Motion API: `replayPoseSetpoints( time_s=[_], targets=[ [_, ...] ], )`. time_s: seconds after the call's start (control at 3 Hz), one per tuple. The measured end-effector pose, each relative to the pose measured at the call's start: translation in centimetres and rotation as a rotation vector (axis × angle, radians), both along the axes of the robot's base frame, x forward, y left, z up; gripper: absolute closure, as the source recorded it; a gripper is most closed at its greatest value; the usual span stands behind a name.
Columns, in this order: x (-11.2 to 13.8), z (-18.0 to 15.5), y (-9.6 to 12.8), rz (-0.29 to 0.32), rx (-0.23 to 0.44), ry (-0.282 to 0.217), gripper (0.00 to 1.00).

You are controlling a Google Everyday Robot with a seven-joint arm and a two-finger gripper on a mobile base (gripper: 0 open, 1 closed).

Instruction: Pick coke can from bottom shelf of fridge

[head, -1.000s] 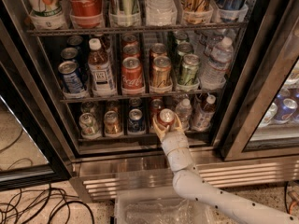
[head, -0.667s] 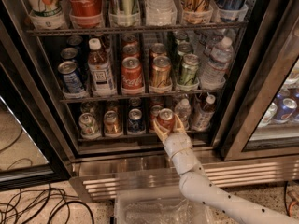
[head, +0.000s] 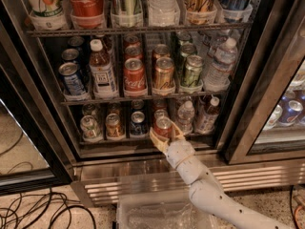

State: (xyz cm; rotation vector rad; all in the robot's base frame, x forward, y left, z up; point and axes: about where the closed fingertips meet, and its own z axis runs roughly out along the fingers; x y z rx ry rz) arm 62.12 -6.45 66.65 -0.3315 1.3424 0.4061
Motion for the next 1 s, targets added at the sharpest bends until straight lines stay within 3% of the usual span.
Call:
replayPoseSetpoints(
  time_s=[0.33,0.67,1.0],
  targets=[
    [-2.1,0.9,2.3,0.105,0.048,0.009,1.0],
    [-4.3,1.8,3.4,0.17,0.1,0.014,1.0],
    [-4.5,2.0,3.6,0.184,0.119,0.021,1.0]
  ],
)
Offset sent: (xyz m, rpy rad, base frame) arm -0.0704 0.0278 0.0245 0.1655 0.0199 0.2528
